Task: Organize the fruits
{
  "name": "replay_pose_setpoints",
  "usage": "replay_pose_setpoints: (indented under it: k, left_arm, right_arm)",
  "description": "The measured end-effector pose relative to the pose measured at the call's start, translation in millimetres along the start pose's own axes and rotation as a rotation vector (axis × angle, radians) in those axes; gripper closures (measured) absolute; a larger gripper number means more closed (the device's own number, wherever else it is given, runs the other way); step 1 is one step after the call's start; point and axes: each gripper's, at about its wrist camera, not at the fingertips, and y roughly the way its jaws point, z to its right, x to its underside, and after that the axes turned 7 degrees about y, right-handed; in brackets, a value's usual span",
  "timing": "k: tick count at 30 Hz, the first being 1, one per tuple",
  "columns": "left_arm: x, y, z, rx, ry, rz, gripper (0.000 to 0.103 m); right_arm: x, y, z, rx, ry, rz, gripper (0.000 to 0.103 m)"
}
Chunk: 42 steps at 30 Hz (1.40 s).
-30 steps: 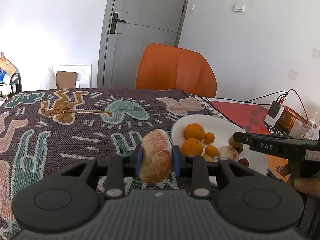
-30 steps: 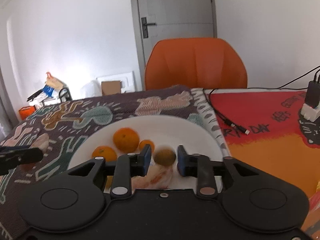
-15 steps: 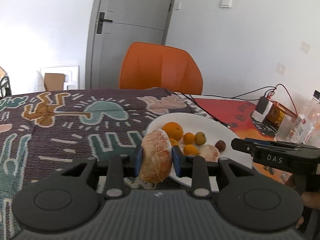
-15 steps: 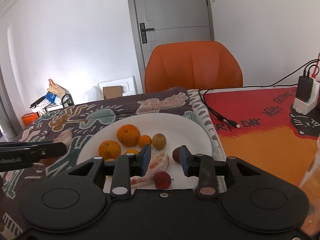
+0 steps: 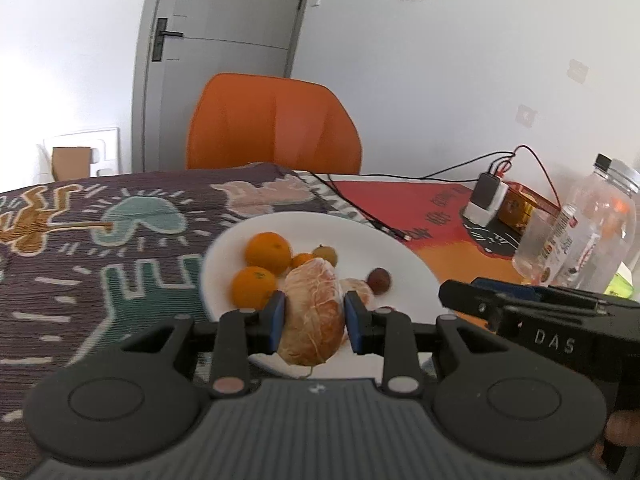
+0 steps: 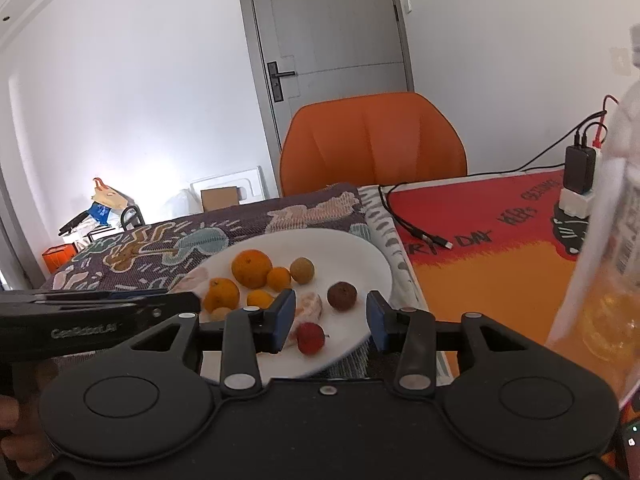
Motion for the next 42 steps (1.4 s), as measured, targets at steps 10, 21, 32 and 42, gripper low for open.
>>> replay_pose_setpoints:
  k: [10, 21, 32, 42]
  left_arm:
    - [-2, 7, 11, 0.026, -0.026, -0.017, 0.069]
    - [-6, -22, -15, -0.039, -0.050, 0.021, 0.055]
    - [9, -59, -41, -0.124, -0.075, 0.032, 0.029]
    - [27, -104, -63, -0.206, -0.095, 0.059, 0.012]
  right_arm:
    - [5, -9, 13, 0.002, 0.038, 0.001, 0.061]
    - [12, -9, 8, -0.026, 0.059, -0.006, 0.061]
    - [16, -16, -13, -0.053, 0.051, -0.011, 0.044]
    - [25, -29, -42, -0.087, 0.019, -0.018, 0.025]
